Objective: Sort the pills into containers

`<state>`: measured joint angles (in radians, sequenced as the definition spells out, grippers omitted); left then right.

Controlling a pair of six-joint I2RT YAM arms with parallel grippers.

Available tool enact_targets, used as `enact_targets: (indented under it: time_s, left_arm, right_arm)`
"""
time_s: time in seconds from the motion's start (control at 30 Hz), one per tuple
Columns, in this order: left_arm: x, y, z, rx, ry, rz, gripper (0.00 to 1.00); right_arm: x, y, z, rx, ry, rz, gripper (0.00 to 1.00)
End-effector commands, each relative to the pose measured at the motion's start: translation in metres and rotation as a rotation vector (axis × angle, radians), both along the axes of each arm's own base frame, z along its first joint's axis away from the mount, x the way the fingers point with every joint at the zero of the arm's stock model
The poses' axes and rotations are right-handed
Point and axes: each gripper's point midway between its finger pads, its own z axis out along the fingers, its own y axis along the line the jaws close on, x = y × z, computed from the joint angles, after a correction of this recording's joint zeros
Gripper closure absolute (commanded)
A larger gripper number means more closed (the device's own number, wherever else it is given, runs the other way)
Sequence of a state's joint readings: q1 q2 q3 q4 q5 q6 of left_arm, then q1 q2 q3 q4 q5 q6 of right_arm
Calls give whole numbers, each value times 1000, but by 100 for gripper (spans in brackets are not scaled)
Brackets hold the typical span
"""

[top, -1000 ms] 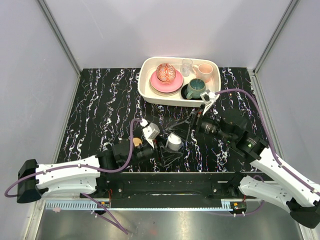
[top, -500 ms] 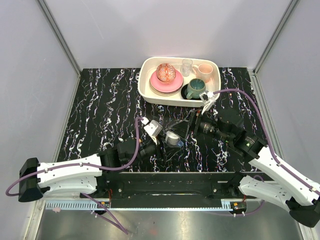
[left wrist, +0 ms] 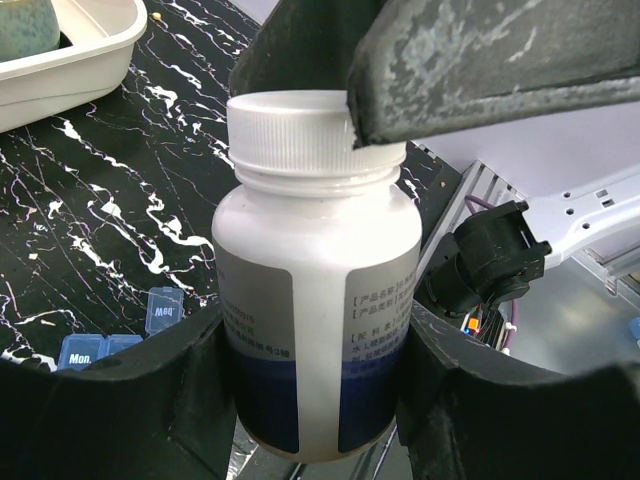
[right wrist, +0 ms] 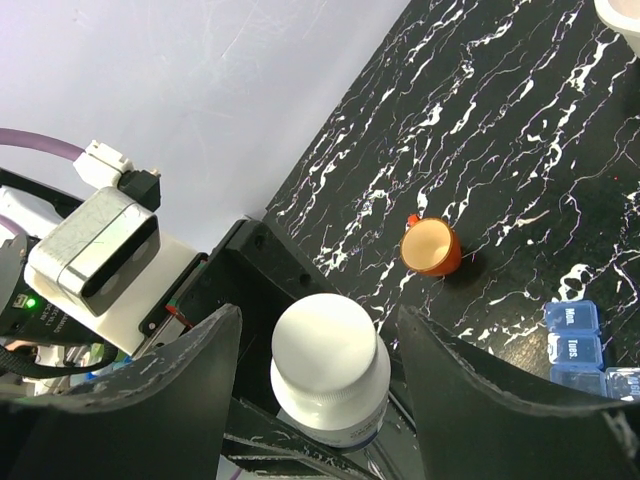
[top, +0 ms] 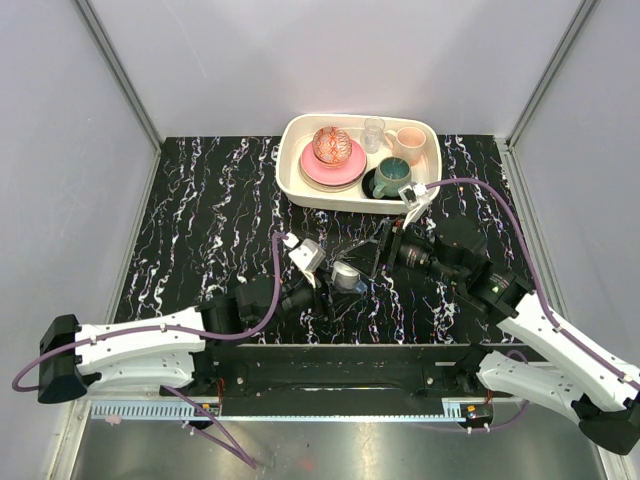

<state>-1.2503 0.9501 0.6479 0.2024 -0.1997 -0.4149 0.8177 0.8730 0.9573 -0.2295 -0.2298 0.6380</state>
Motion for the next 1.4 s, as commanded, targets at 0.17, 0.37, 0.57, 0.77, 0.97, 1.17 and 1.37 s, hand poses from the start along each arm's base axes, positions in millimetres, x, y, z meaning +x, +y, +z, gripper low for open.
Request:
enact_targets:
  time_s: [0.17, 0.37, 0.57, 0.77, 0.97, 1.17, 1.37]
  left_arm:
    - [8, -5, 35, -71, -37, 27, 100]
    - [7, -7, 34, -64, -37, 22, 100]
    - [6, -5, 34, -72, -35, 21, 100]
    - [-8, -2, 36, -106, -45, -51, 100]
    - [-40, -2, 50, -204, -115, -228, 100]
    - [-60, -7, 50, -211, -140, -352, 100]
    - [-64, -6, 49, -202, -143, -372, 100]
  right_arm:
    - [-4, 4, 5, 16, -30, 33, 31]
    - [-4, 3, 1, 9, -30, 32, 46]
    - [-7, 3, 1, -2, -58, 51, 83]
    - [-25, -2, 13, -5, -180, 145, 99]
    - [-57, -7, 37, 56, -333, 294, 100]
    - [-77, -12, 58, 151, -408, 356, 100]
    - [-68, -11, 56, 127, -402, 314, 100]
